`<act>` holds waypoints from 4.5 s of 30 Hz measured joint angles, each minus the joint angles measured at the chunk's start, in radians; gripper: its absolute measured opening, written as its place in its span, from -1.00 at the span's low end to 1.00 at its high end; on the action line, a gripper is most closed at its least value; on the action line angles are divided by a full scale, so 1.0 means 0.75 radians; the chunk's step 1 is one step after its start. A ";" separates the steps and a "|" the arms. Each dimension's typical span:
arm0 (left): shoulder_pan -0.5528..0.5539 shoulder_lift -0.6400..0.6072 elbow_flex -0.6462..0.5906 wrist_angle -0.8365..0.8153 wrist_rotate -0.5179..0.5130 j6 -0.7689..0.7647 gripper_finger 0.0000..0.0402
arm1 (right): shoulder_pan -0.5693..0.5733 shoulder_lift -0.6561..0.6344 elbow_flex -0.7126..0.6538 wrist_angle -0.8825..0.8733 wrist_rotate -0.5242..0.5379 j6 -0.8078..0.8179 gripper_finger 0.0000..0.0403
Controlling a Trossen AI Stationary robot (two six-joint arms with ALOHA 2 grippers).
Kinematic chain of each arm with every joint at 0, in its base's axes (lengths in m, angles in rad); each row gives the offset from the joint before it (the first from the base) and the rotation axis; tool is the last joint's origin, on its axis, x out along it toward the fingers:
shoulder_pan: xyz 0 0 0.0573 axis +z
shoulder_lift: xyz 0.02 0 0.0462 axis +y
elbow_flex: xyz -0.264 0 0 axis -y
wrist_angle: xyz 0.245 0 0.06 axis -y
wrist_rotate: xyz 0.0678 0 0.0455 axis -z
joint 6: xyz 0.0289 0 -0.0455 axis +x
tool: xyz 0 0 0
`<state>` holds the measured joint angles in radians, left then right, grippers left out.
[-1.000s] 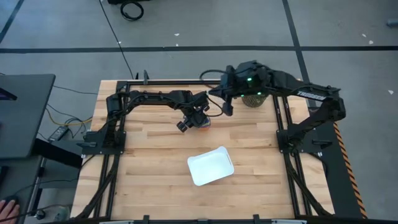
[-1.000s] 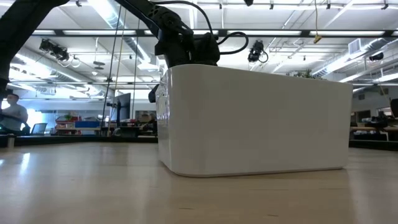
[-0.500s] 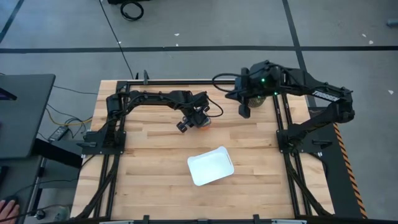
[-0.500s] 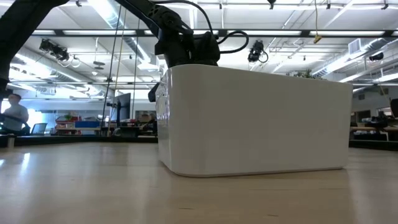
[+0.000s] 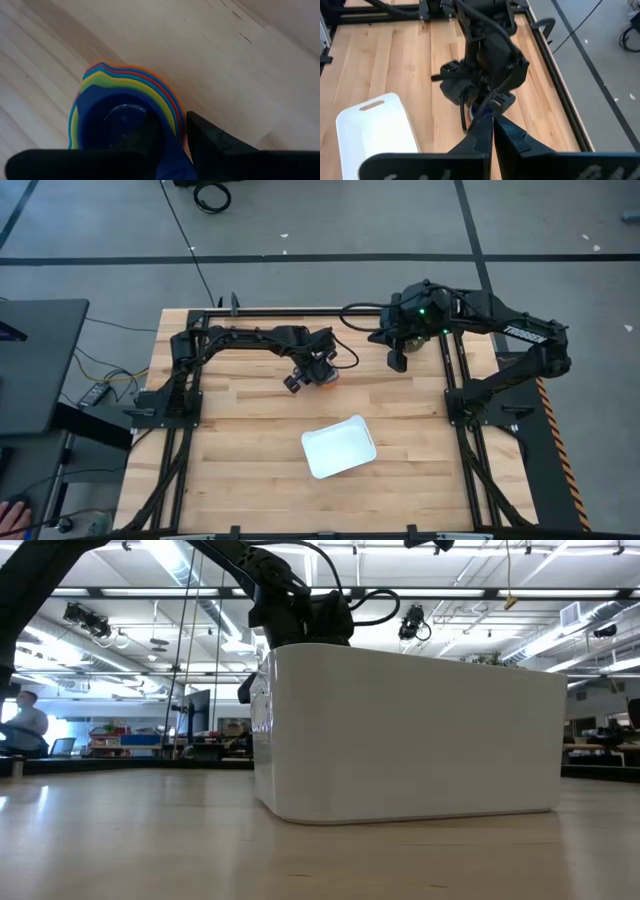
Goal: Nest measuring cups in basket
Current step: Put the nested measuring cups into the white bin
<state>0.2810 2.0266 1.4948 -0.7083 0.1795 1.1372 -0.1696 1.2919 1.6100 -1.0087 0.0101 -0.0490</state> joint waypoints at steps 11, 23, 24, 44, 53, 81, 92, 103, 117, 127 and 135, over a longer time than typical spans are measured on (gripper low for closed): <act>-0.004 -0.029 -0.002 -0.097 -0.003 -0.002 -0.55 | 0.000 -0.013 0.000 -0.016 0.000 0.006 -0.89; -0.006 -0.042 -0.002 -0.146 0.010 -0.072 -0.70 | -0.001 -0.013 0.000 -0.024 0.000 0.004 -0.89; -0.006 -0.042 -0.002 -0.144 0.010 -0.072 -0.72 | -0.001 -0.013 0.000 -0.024 0.000 0.004 -0.89; -0.006 -0.049 -0.001 -0.130 -0.018 -0.072 -0.76 | -0.001 -0.013 0.000 -0.025 0.000 0.006 -0.89; -0.006 -0.049 -0.001 -0.096 -0.137 -0.145 -0.75 | -0.001 -0.013 0.000 -0.025 0.000 0.006 -0.89; -0.004 -0.049 0.116 -0.320 -0.225 -0.350 -0.75 | -0.001 -0.013 0.000 -0.025 -0.005 -0.004 -0.89; -0.005 -0.059 0.119 -0.398 -0.225 -0.350 -0.75 | -0.001 -0.011 0.002 -0.139 0.006 0.016 -0.89; -0.005 -0.059 0.118 -0.409 -0.224 -0.350 -0.75 | -0.015 -0.004 0.002 -0.151 0.089 0.123 -0.89; -0.005 -0.059 0.118 -0.416 -0.083 -0.357 -0.75 | -0.015 -0.003 0.002 0.153 0.090 0.122 -0.89; 0.012 -0.059 0.118 -0.386 -0.115 -0.592 -0.75 | -0.015 -0.003 0.002 0.493 0.090 0.122 -0.89; 0.017 -0.060 0.118 -0.380 -0.131 -0.300 -0.75 | -0.015 -0.003 0.001 0.730 0.090 0.122 -0.89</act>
<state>0.2938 1.9820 1.5832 -0.9929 0.0812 0.9121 -0.1810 1.2900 1.6108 -0.4613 0.0772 0.0425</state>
